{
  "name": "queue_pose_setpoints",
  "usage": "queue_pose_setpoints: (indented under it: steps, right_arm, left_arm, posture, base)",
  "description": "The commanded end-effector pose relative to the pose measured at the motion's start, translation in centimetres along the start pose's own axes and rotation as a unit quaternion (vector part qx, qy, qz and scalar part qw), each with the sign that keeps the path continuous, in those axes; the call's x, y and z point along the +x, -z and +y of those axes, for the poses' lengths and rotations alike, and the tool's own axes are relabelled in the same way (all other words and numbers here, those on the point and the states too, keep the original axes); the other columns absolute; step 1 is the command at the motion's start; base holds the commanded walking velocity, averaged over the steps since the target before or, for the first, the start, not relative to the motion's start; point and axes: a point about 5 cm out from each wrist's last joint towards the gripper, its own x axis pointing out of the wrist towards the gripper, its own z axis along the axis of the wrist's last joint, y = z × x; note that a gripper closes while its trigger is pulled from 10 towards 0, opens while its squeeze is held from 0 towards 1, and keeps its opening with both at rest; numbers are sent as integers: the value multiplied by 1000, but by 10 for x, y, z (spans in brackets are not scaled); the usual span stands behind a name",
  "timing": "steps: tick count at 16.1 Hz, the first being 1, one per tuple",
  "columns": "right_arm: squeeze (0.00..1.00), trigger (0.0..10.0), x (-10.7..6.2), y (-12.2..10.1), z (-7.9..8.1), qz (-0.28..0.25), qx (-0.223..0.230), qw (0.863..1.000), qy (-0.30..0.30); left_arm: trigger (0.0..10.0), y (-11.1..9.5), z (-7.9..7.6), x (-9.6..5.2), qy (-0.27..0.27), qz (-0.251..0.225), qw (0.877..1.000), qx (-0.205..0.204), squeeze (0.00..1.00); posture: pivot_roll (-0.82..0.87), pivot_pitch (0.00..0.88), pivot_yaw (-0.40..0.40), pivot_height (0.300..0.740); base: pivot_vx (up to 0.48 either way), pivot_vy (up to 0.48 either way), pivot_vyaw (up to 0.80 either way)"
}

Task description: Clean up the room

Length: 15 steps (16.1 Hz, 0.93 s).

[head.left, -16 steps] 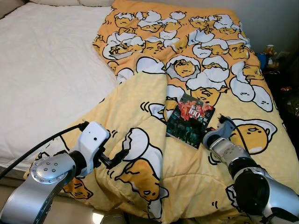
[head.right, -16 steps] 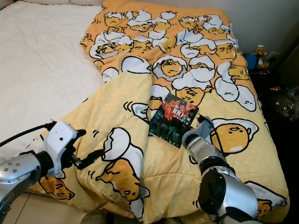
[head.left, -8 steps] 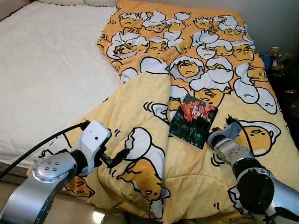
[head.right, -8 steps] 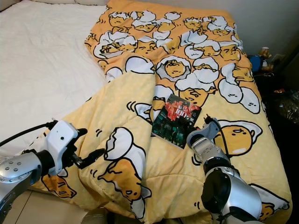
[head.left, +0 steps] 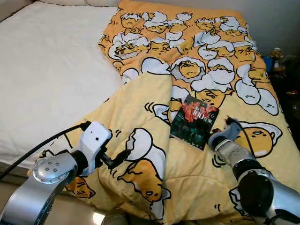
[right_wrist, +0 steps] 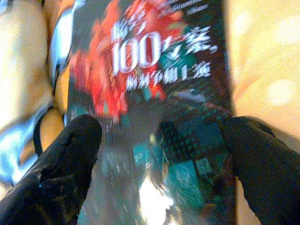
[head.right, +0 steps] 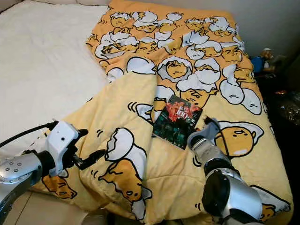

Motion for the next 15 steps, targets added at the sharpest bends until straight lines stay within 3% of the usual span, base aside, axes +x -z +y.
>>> queue_pose_setpoints:
  steps: [1, 3, 6, 9, 10, 12, 15]
  right_arm:
    - [0, 10000, 0, 35, -1, 80, -29, 996, -13]
    - [0, 10000, 1, 47, 10, 111, -39, 991, -59]
    - [0, 10000, 0, 52, 15, 137, -45, 985, -100]
    - [0, 10000, -3, 43, -2, 108, -56, 991, -55]
    - [0, 10000, -4, 37, -13, 85, -53, 995, -10]
    - [0, 10000, -6, 27, -22, 49, -17, 998, 20]
    - [0, 10000, -5, 11, -5, 12, 62, 995, -73]
  left_arm:
    - [10000, -1, -3, 2, 14, 1, 1000, 4, 0]
    - [10000, -2, -3, 2, 13, 0, 1000, 4, 0]
    - [10000, -1, -3, 2, 11, 0, 1000, 3, 0]
    - [10000, -2, -4, 5, 10, -2, 1000, 1, 0]
    - [10000, -2, -4, 4, 10, -2, 1000, 0, 0]
    - [10000, 0, -3, 3, 10, 0, 1000, 0, 0]
    - [10000, 0, 0, 3, 10, 0, 1000, 3, 0]
  posture:
    - [314, 98, -36, 740]
    - [317, 98, -40, 740]
    - [313, 95, -51, 740]
    - [311, 94, -56, 740]
    - [310, 93, -55, 740]
    - [308, 86, -51, 740]
    - [305, 82, -41, 740]
  base:
    - [0, 0, 0]
    - [0, 0, 0]
    - [0, 0, 0]
    - [0, 0, 0]
    - [0, 0, 0]
    - [0, 0, 0]
    - [0, 0, 0]
